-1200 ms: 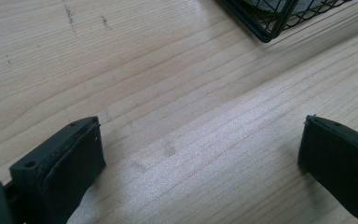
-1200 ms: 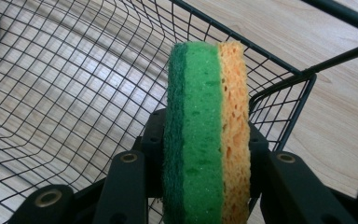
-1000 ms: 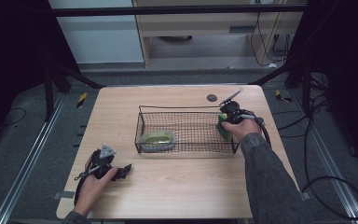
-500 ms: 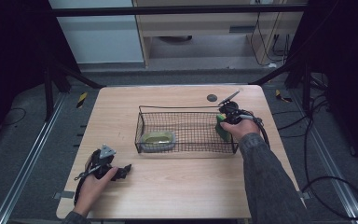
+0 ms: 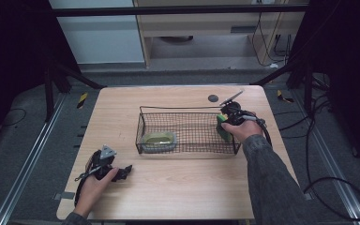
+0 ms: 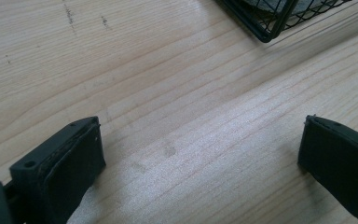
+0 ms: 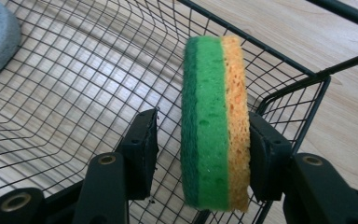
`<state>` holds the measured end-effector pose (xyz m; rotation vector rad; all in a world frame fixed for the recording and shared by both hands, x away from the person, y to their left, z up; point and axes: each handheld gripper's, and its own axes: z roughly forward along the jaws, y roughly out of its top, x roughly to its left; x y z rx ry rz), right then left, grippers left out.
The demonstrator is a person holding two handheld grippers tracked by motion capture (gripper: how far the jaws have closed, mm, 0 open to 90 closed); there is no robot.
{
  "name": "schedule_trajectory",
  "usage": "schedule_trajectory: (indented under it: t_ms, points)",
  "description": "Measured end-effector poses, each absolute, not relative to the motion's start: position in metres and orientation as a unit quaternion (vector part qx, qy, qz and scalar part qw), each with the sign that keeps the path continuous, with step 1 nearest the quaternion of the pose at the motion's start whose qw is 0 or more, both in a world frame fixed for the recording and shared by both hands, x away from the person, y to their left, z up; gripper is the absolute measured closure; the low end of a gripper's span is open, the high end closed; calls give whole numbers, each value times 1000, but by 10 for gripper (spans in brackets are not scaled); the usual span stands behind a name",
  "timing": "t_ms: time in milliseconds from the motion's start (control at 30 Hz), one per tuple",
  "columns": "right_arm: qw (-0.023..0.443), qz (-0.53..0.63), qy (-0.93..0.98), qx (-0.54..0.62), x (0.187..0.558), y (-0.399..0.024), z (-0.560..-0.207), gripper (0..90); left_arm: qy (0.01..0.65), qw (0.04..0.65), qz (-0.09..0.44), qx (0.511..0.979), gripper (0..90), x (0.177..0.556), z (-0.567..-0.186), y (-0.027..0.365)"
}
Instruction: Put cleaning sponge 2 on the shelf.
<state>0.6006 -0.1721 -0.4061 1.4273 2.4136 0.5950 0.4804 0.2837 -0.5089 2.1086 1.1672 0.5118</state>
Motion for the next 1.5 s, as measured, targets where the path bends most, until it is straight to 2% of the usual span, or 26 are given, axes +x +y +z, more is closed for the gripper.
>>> schedule_trajectory:
  t_ms: [667,833,1033,1167,1500]
  points:
    - [112,222,842,479,589,-154,-407,451,447,333,196,807,0,481,-509,284]
    - [106,227,842,478,585,-151,-407,354,447,333,196,807,0,481,-509,284]
    - [109,235,844,470,578,-149,-402,297,446,333,195,807,0,481,-509,284]
    - [119,239,842,469,575,-150,-399,253,444,331,196,809,0,481,-509,284]
    - [167,294,814,473,561,-174,-383,77,444,331,196,809,0,481,-509,284]
